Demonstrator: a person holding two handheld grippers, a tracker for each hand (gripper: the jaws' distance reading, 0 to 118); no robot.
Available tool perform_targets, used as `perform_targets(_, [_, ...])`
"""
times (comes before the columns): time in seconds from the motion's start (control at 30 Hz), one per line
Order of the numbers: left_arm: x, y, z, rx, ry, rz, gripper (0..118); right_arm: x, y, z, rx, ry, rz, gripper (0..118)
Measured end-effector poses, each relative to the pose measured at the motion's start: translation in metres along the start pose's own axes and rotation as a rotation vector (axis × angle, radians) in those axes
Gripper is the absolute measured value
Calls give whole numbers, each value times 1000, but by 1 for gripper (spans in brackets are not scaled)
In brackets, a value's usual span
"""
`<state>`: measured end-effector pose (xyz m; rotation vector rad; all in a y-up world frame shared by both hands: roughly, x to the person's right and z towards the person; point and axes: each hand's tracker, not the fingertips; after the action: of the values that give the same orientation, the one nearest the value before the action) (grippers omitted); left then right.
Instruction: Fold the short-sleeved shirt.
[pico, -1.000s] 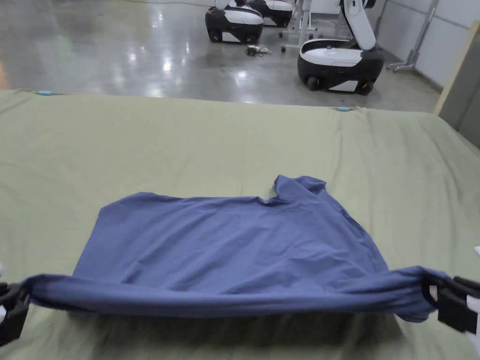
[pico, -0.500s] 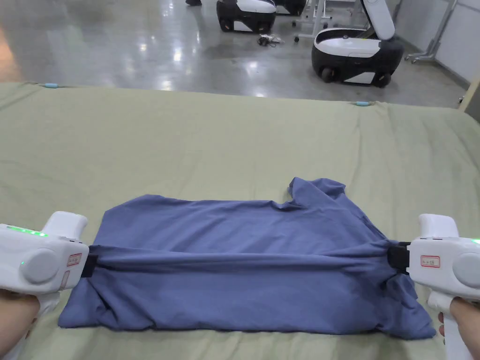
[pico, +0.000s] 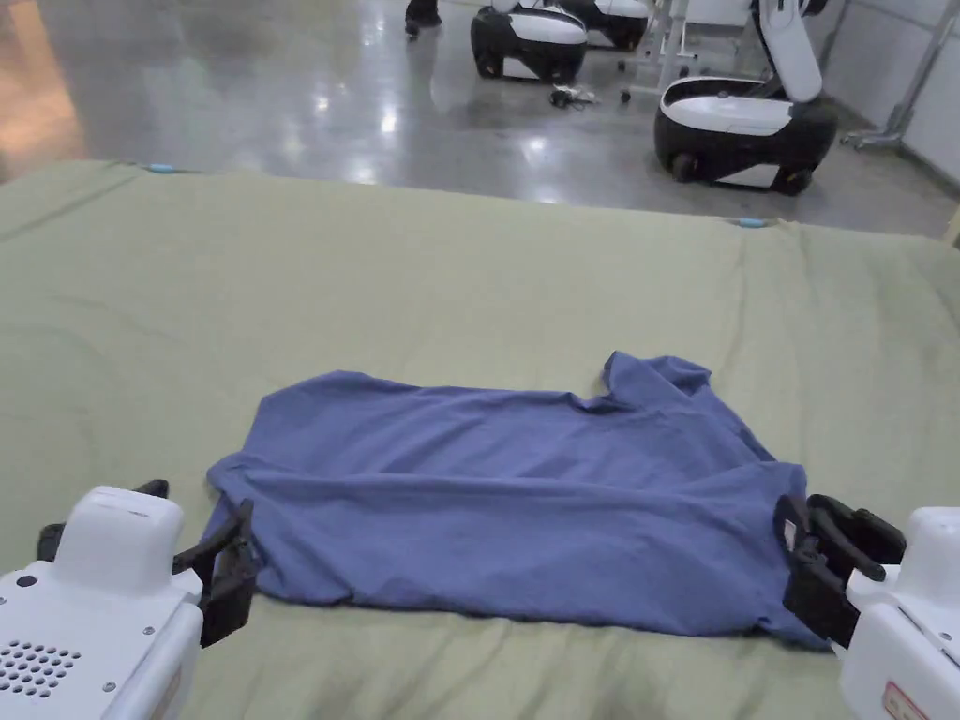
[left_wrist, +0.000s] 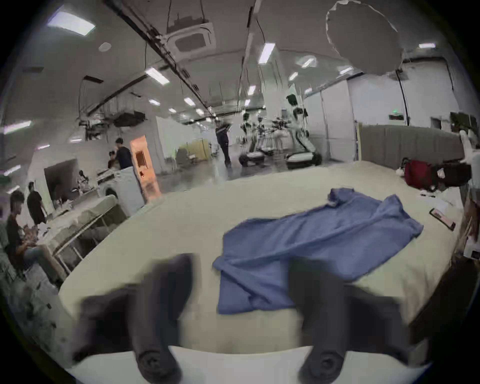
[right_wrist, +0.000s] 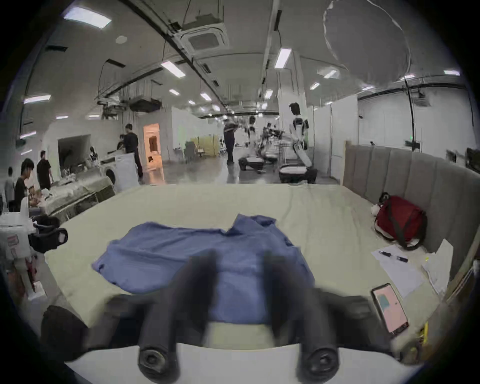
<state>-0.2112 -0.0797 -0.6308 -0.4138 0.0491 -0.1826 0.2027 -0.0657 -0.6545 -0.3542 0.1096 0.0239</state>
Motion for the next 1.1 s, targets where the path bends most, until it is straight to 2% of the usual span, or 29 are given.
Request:
perform_targets(0.03, [-3,-4,1,-27,-21,1,0,-3,-2,5,6,-16,11,6])
perform_targets(0.1, [-15,-11,3,-37,-65,53,0,-2,-2,9,-9,13,32,6])
perform_targets(0.23, [-43,-25,-23,-206,-19,51,0,3,-1,19,-10,-16,70,6])
perform_targets(0.37, [-52,-43,-65,-345,-50,59,0,23,-5,19,-46,-44,60,6])
perform_targets(0.4, [-47,-46,-74,-350,-52,53,11,27,-7,18,-64,-58,70,6])
perform_targets(0.43, [-47,-48,-87,-387,-63,38,33,33,-11,17,-81,-79,81,6])
perform_targets(0.5, [-46,-51,-111,-453,-85,23,108,46,-16,14,-119,-106,83,6])
perform_targets(0.53, [-42,-51,-119,-426,-77,25,111,53,-20,12,-142,-120,77,6])
perform_targets(0.7, [-39,-46,-158,-436,-51,9,107,89,-41,-2,-242,-182,57,6])
perform_targets(0.73, [-38,-47,-166,-457,-54,-7,103,96,-46,-7,-272,-182,49,6])
perform_targets(0.77, [-37,-49,-173,-479,-46,-27,94,96,-46,-9,-297,-180,42,6])
perform_targets(0.8, [-30,-49,-171,-493,-48,-39,68,101,-51,-16,-304,-185,32,6])
perform_targets(0.83, [-31,-51,-172,-477,-116,6,40,106,-55,-23,-321,-182,20,6])
perform_targets(0.87, [-31,-49,-171,-467,-182,82,31,111,-59,-31,-345,-174,2,6])
perform_targets(0.9, [-25,-47,-168,-460,-103,39,20,117,-65,-41,-358,-168,-13,11])
perform_targets(0.93, [-17,-44,-162,-450,-101,-37,15,122,-69,-51,-368,-152,-34,14])
perform_targets(0.97, [-12,-42,-161,-459,-106,-60,13,124,-71,-61,-385,-132,-52,23])
perform_targets(1.0, [-8,-39,-157,-447,-95,-60,9,126,-74,-72,-398,-126,-57,49])
perform_targets(1.03, [-7,-35,-151,-420,-95,-71,9,122,-68,-79,-417,-114,-63,71])
perform_targets(1.07, [-7,-30,-143,-371,-103,-62,9,121,-69,-90,-422,-115,-62,84])
perform_targets(1.1, [-7,-25,-137,-349,-100,-32,9,121,-71,-100,-428,-94,-70,85])
